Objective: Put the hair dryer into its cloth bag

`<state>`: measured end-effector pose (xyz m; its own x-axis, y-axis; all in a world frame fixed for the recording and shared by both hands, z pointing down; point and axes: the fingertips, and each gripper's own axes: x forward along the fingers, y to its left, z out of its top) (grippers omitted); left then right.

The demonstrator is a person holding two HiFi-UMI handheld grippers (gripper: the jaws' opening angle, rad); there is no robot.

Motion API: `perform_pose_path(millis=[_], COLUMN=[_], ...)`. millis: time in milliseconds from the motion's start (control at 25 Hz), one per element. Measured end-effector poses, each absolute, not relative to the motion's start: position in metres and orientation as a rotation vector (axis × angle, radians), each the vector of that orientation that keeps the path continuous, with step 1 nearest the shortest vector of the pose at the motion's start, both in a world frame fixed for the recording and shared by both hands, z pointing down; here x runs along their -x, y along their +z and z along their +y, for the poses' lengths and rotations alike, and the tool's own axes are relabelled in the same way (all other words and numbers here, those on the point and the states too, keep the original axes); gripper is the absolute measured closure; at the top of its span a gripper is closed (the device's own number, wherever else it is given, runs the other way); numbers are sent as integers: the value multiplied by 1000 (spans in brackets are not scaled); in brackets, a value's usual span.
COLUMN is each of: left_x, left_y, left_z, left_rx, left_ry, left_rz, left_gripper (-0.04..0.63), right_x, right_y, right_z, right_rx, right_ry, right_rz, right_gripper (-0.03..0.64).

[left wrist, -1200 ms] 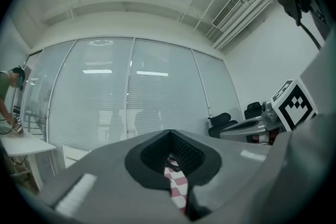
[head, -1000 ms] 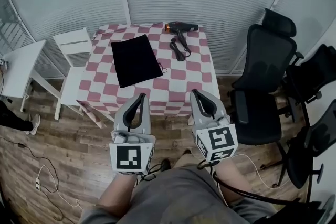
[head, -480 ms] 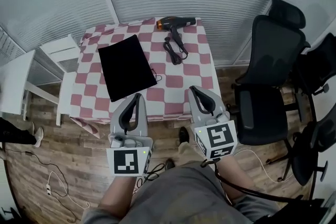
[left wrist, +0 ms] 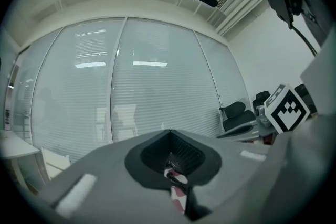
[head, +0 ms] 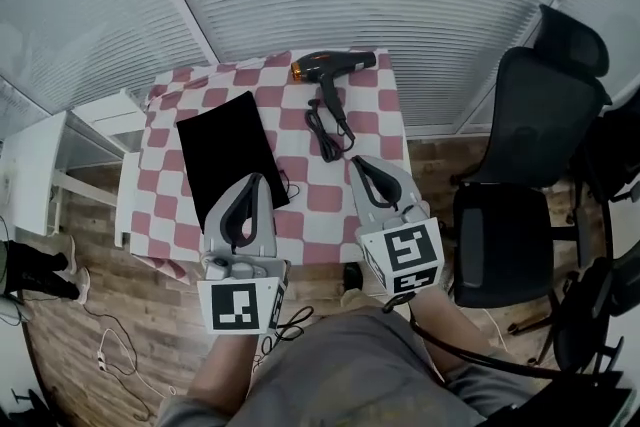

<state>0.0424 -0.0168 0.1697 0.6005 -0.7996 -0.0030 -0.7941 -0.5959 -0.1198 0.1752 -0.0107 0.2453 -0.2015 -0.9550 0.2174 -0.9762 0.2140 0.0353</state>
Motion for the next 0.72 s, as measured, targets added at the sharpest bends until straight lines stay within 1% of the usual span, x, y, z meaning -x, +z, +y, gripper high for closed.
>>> perform_pose_path(millis=[280, 520, 720], left_x=[-64, -60, -61], left_y=[147, 146, 156], left_z=[-47, -65, -86], left_rx=[2623, 2596, 2636], left_ry=[-39, -49, -67], left_rz=[1408, 1455, 1462], left_gripper=[595, 595, 595], right_x=[-197, -200, -198], right_y=[224, 220, 235], right_z=[-57, -84, -104], right_rx=[-1808, -1793, -1764], right_ry=[73, 58, 98], right_rz=[-2347, -2366, -2342], right_gripper=[578, 573, 568])
